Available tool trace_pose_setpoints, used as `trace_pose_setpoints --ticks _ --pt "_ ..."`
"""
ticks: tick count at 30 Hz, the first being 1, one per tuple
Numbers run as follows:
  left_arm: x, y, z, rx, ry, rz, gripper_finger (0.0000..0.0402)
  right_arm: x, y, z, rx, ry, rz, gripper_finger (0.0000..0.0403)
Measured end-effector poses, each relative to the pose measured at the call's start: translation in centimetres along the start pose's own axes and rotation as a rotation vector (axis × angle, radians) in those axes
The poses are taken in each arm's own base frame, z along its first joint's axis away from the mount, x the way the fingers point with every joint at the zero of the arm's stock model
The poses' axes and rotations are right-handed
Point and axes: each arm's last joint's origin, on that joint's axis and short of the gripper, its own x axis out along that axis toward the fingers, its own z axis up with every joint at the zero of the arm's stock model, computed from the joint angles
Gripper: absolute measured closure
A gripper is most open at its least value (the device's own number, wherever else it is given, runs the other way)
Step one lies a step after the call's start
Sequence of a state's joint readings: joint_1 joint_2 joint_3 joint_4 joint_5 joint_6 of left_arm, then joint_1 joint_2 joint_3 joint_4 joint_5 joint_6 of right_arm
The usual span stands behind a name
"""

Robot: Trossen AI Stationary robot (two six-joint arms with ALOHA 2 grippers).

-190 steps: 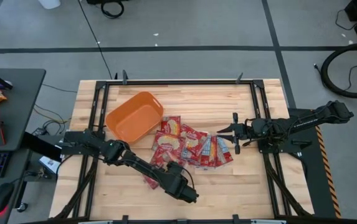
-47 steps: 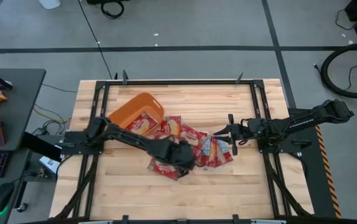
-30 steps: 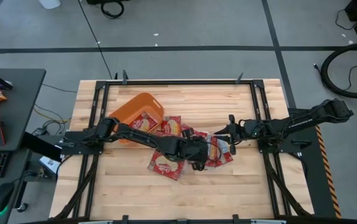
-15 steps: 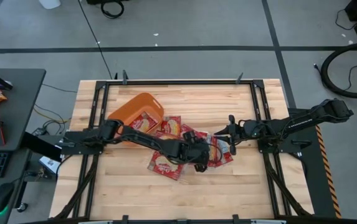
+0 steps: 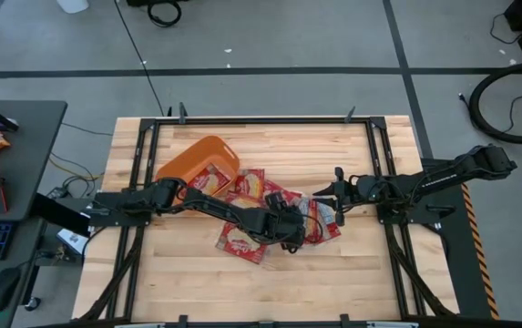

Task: Sort popcorn bags into baskets
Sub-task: Put the red popcorn bag into the orange bin

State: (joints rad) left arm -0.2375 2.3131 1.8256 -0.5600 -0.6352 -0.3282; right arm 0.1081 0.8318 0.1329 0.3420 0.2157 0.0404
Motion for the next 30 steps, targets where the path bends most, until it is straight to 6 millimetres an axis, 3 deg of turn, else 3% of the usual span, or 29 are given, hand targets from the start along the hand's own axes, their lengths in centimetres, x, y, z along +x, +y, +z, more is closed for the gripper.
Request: trace_pose_setpoints --ticks 6,16,19,26,30 --pt "0.0 0.0 -0.1 0.005 0.007 0.0 0.0236 0.0 0.0 0.0 -0.014 0.0 0.001 0.0327" --pt "-0.1 0.4 0.1 -0.029 0.037 -0.018 0.0388 0.0 0.1 0.0 -0.009 0.0 0.042 0.0327" --pt "-1.4 1.4 1.9 -0.049 0.043 -0.05 0.0392 0.0 0.1 0.1 -0.013 -0.006 0.042 0.0327" --pt "-6.3 5.6 7.2 -0.069 0.079 -0.075 0.0392 0.0 0.1 0.2 -0.012 -0.02 0.043 0.0327" --pt "-8.7 7.7 8.6 -0.108 0.111 -0.082 0.0392 0.0 0.1 0.1 -0.014 -0.014 0.044 0.0327"
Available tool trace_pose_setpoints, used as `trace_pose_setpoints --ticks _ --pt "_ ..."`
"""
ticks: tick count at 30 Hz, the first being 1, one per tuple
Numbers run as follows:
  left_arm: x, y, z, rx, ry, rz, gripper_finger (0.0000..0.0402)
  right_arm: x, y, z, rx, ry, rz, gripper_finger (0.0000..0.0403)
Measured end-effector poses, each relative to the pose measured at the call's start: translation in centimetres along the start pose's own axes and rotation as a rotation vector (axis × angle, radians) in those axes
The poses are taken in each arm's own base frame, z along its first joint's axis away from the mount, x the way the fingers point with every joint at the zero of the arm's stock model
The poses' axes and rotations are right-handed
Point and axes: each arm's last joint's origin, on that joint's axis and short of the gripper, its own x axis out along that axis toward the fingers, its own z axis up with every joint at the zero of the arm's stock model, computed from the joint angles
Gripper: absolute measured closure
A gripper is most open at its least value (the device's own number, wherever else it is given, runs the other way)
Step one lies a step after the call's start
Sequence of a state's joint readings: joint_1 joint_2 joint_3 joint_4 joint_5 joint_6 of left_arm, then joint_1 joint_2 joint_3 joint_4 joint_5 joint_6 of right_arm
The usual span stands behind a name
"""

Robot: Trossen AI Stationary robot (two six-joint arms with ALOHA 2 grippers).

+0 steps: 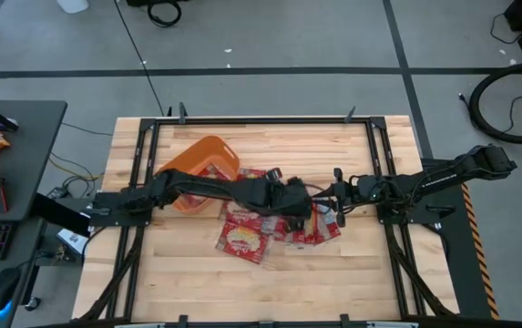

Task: Sort popcorn bags into baskets
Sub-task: Put the red popcorn bag into the orange bin

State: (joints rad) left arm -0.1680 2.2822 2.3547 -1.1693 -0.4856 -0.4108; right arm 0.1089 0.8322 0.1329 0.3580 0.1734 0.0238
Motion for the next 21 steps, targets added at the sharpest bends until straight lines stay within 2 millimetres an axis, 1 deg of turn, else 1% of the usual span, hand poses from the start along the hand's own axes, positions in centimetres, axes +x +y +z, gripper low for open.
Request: trace_pose_setpoints --ticks 2,7,12,17,21 --pt "-1.0 0.5 0.0 -0.014 0.002 -0.004 0.0392 0.0 0.0 0.0 -0.001 0.001 0.0 0.0327" --pt "-2.9 2.6 -1.4 -0.067 0.164 0.04 0.0392 0.0 0.0 -0.2 -0.004 0.017 0.001 0.0327" --pt "-5.7 4.0 -1.7 -0.122 0.167 0.059 0.0393 0.0 0.0 -0.1 -0.013 0.015 0.001 0.0327" --pt "-7.1 4.2 -2.7 -0.161 0.224 0.089 0.0393 0.0 0.0 -0.1 -0.004 0.014 0.001 0.0327" --pt "-8.1 3.9 -2.9 -0.187 0.217 0.054 0.0393 0.0 0.0 -0.2 0.004 0.016 0.002 0.0327"
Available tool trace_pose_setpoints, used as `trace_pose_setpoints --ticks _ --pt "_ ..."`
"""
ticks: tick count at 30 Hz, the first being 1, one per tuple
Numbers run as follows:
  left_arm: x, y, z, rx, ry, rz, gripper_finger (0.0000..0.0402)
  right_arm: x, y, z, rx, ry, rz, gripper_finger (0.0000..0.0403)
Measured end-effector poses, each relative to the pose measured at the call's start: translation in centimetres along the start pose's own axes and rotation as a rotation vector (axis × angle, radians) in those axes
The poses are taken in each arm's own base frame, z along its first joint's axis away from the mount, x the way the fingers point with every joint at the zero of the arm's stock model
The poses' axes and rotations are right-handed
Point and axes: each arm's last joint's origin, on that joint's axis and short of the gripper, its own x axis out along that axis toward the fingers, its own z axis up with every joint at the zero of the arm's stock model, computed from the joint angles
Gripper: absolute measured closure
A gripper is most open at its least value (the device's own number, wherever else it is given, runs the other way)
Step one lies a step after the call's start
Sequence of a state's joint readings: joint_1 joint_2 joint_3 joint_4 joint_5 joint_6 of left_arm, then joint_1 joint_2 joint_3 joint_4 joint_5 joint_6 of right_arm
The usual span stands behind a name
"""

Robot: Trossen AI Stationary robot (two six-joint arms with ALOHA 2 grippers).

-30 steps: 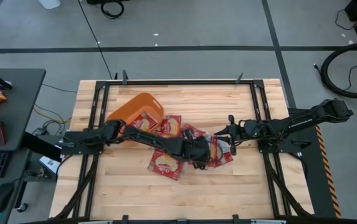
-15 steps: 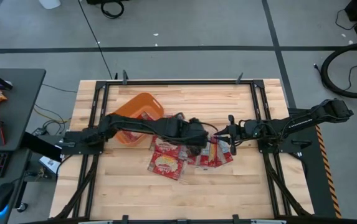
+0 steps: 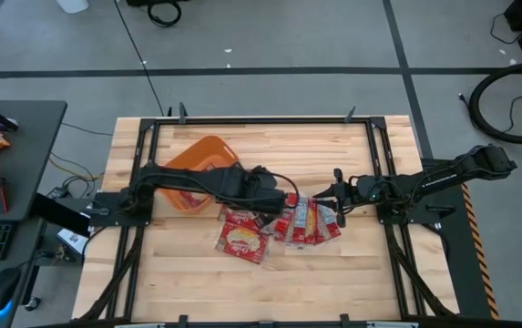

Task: Sort popcorn bags into baskets
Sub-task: Put the red popcorn bag into the orange bin

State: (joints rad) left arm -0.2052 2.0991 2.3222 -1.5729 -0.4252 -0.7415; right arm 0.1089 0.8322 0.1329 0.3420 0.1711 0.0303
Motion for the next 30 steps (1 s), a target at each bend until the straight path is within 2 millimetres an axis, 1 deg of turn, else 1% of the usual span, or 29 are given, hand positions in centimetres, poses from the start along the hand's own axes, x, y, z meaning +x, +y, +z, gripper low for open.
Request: trace_pose_setpoints --ticks 4,10,14,18,21,25,30 --pt "-1.1 0.6 -0.1 -0.022 -0.018 -0.024 0.0393 0.0 0.0 0.0 -0.004 0.0 0.0 0.0327" --pt "-3.2 2.9 0.3 -0.077 -0.085 -0.018 0.0393 0.0 0.0 -0.1 -0.005 0.008 0.004 0.0327" --pt "-3.4 4.0 -0.3 -0.093 -0.089 0.016 0.0393 0.0 0.0 -0.2 0.0 0.016 0.015 0.0327" --pt "-3.4 5.4 -1.8 -0.096 -0.063 0.052 0.0393 0.0 0.0 -0.4 -0.003 0.037 0.011 0.0327" --pt "-3.9 7.2 -3.2 -0.134 -0.066 0.086 0.0393 0.0 0.0 -0.4 -0.005 0.044 0.008 0.0327" --pt "-4.0 10.1 -5.2 -0.257 -0.017 0.088 0.0393 0.0 0.0 -0.4 -0.005 0.039 0.006 0.0327" --pt "-3.9 12.6 -7.6 -0.403 0.041 0.087 0.0393 0.0 0.0 -0.3 -0.003 0.036 0.006 0.0327"
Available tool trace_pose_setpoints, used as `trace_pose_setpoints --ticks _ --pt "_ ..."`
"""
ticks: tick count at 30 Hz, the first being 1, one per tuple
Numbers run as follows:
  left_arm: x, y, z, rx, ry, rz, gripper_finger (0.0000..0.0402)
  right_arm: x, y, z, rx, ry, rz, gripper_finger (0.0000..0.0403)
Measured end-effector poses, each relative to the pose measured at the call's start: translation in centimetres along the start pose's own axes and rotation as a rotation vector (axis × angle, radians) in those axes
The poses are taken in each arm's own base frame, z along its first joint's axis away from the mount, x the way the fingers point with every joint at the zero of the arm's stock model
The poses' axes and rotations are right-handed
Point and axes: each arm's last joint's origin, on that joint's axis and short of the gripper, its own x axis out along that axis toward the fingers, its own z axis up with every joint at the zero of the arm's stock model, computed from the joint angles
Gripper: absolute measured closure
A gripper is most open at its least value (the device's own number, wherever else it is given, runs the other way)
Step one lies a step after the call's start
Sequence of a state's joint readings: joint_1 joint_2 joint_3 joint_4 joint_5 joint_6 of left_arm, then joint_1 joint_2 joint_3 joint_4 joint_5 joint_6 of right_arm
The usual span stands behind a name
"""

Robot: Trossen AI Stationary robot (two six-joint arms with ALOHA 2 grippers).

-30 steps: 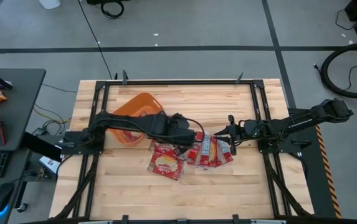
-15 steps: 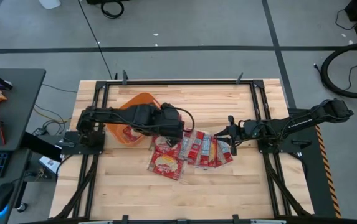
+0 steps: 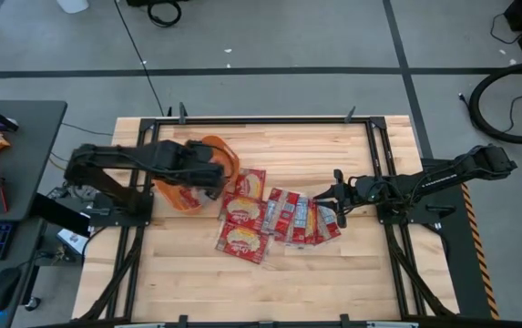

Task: Sort popcorn bags into baskets
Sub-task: Put the red popcorn bag into the orange bin

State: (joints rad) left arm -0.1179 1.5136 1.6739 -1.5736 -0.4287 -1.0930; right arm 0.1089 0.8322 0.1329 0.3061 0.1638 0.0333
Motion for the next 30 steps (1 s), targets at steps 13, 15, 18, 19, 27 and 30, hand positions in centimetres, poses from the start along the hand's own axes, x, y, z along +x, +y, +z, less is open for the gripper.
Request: trace_pose_setpoints --ticks 13,15,18,19,27,30 --pt "2.9 3.1 -0.5 -0.299 0.137 0.08 0.0393 0.0 0.0 0.2 0.002 -0.021 0.0 0.0327" --pt "3.9 3.4 -0.5 -0.354 0.187 0.108 0.0393 0.0 0.0 0.2 0.002 -0.021 0.001 0.0327" --pt "5.5 3.9 -0.5 -0.443 0.237 0.172 0.0393 0.0 0.0 0.2 0.002 -0.021 0.001 0.0327" --pt "5.9 4.0 -0.5 -0.466 0.246 0.181 0.0393 0.0 0.0 0.2 0.003 -0.021 0.001 0.0327" --pt "7.6 3.9 0.0 -0.584 0.221 0.151 0.0393 0.0 0.0 0.2 -0.006 -0.022 0.0 0.0327" --pt "8.8 3.5 0.6 -0.634 0.185 0.083 0.0393 0.0 0.0 0.3 -0.005 -0.029 0.0 0.0327"
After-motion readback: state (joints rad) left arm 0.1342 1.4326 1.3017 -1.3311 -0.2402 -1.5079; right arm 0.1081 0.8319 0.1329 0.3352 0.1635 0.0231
